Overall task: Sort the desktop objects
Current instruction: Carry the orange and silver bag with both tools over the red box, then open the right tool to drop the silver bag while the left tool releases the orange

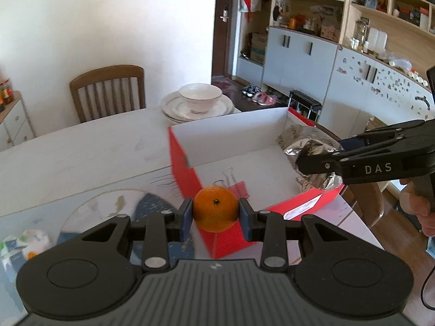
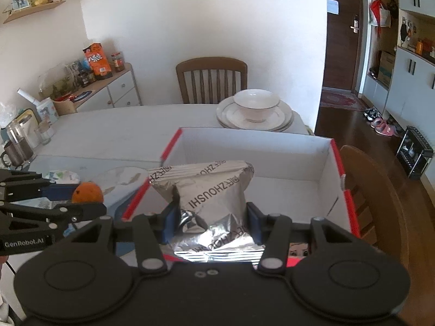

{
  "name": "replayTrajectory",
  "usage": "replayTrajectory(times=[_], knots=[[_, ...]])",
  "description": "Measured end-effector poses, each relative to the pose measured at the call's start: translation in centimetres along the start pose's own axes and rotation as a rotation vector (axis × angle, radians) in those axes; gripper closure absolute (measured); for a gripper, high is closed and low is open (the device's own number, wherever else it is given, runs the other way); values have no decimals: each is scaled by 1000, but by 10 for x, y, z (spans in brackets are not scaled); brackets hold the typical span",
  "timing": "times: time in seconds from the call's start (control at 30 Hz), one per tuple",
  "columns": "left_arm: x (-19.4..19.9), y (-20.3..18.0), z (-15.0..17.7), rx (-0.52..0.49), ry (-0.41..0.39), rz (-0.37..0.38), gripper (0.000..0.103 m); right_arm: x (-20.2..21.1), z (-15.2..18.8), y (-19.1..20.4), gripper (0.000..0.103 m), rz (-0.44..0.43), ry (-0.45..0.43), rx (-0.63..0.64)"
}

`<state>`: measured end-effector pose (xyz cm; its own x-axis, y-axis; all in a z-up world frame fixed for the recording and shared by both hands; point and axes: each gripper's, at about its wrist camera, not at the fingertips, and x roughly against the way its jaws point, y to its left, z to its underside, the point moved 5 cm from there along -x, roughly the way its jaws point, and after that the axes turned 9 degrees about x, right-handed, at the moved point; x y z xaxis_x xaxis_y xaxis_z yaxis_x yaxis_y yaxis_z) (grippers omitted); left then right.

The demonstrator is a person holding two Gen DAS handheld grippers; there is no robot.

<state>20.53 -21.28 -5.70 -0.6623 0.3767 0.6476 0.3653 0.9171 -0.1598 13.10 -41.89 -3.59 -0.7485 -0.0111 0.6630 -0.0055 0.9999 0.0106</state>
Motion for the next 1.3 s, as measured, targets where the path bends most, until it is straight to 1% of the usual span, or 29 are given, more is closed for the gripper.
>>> replayTrajectory(times=[0.07, 0.27, 0.47, 0.6, 0.7, 0.77, 0.93, 1.07, 1.13, 1.3], knots=[[-11, -7, -6, -11, 9, 12, 69, -4, -1, -8, 52, 8, 3, -5], [-44, -25, -22, -67, 44, 11, 69, -23, -2, -33, 52, 32, 34, -33], [-82, -45, -34, -163, 89, 29, 69, -50, -2, -61, 52, 59, 89, -59], [-106, -52, -36, -193, 132, 36, 69, -70, 3, -77, 52, 75, 132, -78], [-123, -55, -37, -193, 172, 46, 69, -84, 7, -83, 52, 93, 156, -55], [-135, -56, -37, -195, 214, 65, 69, -95, 9, -85, 52, 98, 178, -43], [-158, -59, -31, -210, 287, 88, 69, -119, 11, -88, 52, 66, 239, -41], [-170, -61, -25, -210, 346, 95, 69, -132, 10, -90, 52, 56, 282, -24], [-175, -61, -22, -221, 376, 99, 69, -137, 9, -88, 52, 20, 307, -29], [-186, -59, -14, -233, 444, 105, 69, -150, 13, -85, 52, -5, 441, -21]])
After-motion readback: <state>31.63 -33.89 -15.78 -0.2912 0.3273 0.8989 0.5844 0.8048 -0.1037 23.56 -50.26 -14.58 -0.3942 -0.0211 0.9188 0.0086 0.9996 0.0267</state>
